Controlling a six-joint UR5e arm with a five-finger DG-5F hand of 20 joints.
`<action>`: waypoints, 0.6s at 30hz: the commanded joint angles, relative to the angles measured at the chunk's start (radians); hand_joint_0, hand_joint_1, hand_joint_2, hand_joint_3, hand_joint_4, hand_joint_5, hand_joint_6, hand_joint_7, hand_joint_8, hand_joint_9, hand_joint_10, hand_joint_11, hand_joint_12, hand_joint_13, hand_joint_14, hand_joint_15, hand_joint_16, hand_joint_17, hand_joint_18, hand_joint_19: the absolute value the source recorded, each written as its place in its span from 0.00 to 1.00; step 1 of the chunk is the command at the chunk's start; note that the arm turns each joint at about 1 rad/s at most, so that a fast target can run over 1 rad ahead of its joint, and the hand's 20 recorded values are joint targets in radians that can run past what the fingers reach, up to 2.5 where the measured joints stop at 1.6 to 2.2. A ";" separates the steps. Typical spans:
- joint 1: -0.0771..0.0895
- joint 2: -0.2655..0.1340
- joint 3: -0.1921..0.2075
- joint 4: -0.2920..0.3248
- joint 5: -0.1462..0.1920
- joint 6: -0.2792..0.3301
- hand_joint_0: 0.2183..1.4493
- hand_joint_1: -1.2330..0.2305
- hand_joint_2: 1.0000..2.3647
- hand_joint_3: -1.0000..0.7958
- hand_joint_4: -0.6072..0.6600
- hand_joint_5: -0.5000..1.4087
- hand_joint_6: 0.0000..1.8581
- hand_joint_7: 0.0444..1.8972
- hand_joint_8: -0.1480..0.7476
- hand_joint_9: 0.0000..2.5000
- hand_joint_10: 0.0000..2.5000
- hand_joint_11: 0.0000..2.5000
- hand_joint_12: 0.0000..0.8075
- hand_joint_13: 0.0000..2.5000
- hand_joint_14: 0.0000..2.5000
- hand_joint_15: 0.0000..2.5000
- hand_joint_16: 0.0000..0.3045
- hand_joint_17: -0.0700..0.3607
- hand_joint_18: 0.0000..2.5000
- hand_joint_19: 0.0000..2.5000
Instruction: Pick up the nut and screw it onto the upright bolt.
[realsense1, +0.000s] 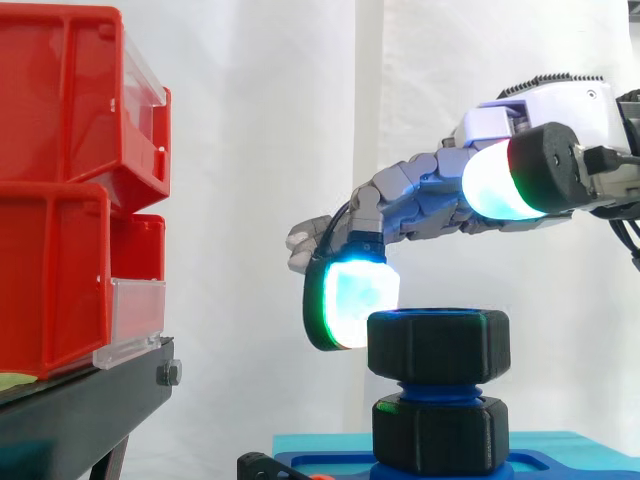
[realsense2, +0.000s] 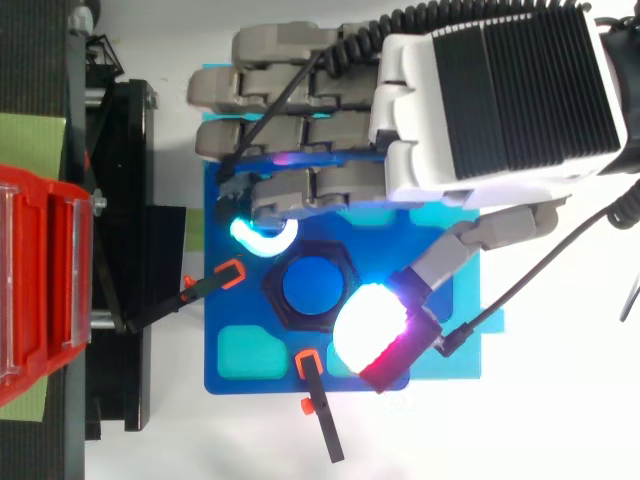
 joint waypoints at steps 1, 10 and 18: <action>-0.004 0.000 0.000 0.000 -0.001 0.000 0.21 0.69 0.00 0.28 0.70 0.24 0.27 0.56 0.42 0.17 0.00 0.00 0.35 0.04 0.00 0.00 0.10 0.32 0.00 0.00; -0.012 0.000 0.000 0.003 -0.001 -0.005 0.23 0.66 0.00 0.28 0.63 0.27 0.27 0.71 0.43 0.27 0.00 0.00 0.33 0.11 0.00 0.00 0.08 0.29 0.00 0.00; -0.015 0.000 0.000 0.003 -0.001 -0.005 0.24 0.63 0.00 0.28 0.52 0.30 0.31 0.71 0.34 0.51 0.00 0.00 0.22 0.30 0.00 0.00 0.03 0.21 0.12 0.00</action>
